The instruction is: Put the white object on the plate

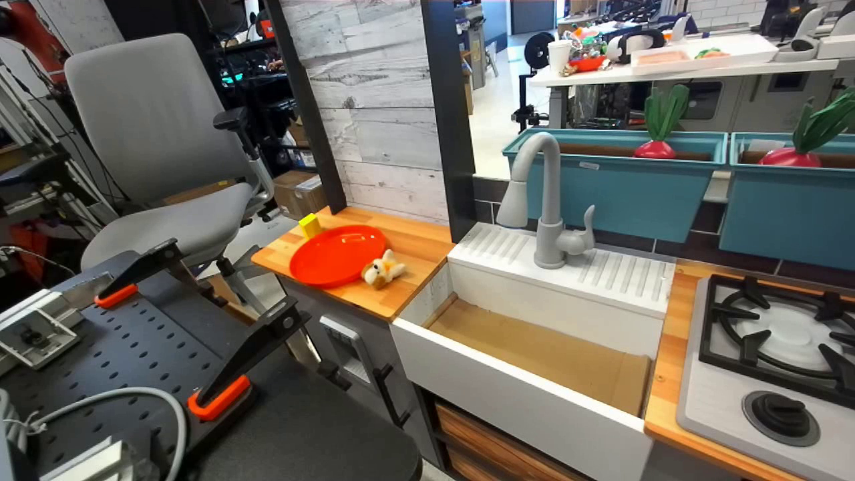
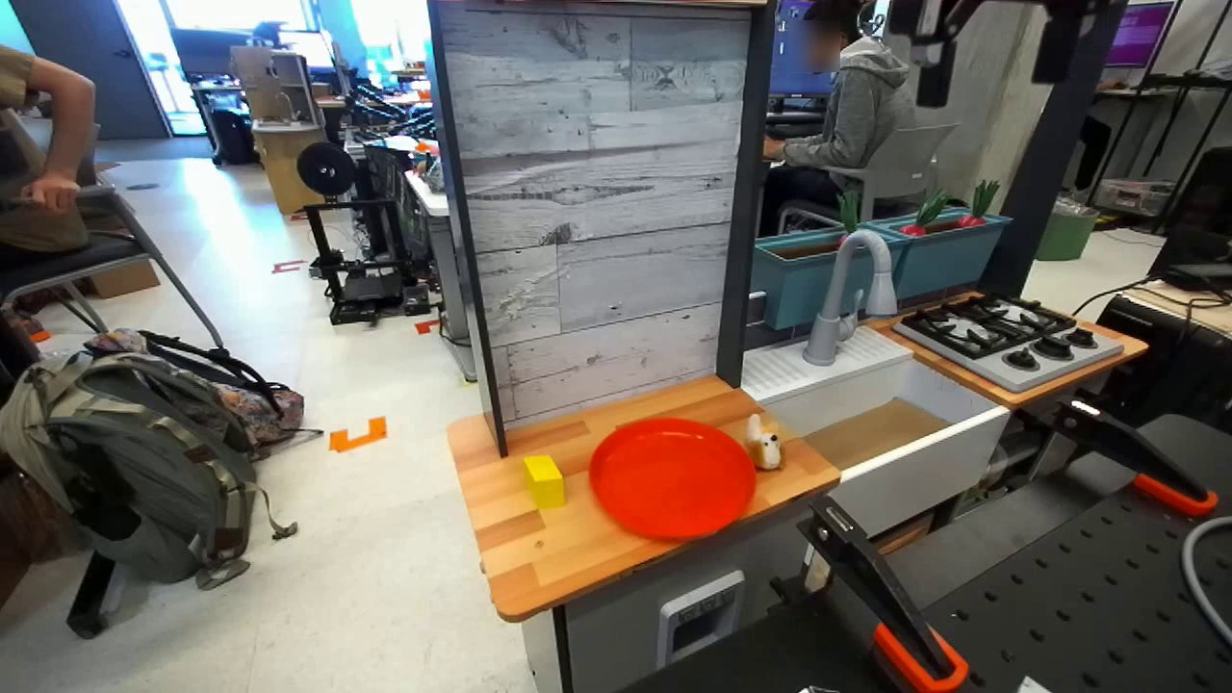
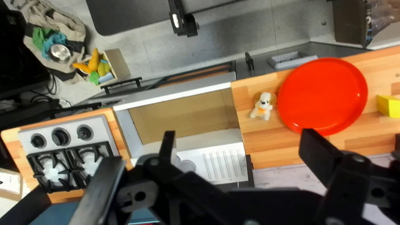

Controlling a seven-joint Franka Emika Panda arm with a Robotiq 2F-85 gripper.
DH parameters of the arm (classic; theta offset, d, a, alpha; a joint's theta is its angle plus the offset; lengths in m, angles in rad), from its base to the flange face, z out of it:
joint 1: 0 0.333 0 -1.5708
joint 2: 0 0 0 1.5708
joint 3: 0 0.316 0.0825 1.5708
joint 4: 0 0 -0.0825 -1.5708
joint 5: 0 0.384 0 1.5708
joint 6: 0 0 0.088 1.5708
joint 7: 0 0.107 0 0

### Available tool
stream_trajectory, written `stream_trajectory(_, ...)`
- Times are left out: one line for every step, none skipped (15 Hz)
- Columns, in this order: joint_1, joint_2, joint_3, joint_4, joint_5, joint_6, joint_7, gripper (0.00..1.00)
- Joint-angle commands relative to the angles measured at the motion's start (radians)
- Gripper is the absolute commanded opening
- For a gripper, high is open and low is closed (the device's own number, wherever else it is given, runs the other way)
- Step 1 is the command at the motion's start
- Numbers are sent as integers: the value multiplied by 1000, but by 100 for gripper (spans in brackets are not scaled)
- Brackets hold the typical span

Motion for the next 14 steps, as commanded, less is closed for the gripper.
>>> stream_trajectory(12, 170, -23, 9, -38, 225, 31, 100)
stream_trajectory(14, 230, -30, 16, -41, 286, 31, 100)
stream_trajectory(19, 287, -40, 27, -30, 334, 13, 100)
stream_trajectory(24, 345, -51, 35, -24, 387, 9, 100)
stream_trajectory(31, 412, -63, 54, -15, 427, -3, 100)
stream_trajectory(38, 475, -76, 74, -8, 465, -9, 100)
stream_trajectory(44, 535, -87, 96, 9, 493, -26, 100)
stream_trajectory(50, 588, -96, 120, 24, 513, -40, 100)
stream_trajectory(52, 646, -103, 150, 40, 535, -57, 100)
stream_trajectory(54, 696, -107, 179, 52, 548, -69, 100)
stream_trajectory(49, 749, -104, 213, 69, 558, -87, 100)
stream_trajectory(45, 794, -99, 247, 86, 553, -107, 100)
stream_trajectory(43, 835, -96, 284, 100, 536, -126, 100)
stream_trajectory(44, 872, -95, 314, 110, 534, -142, 100)
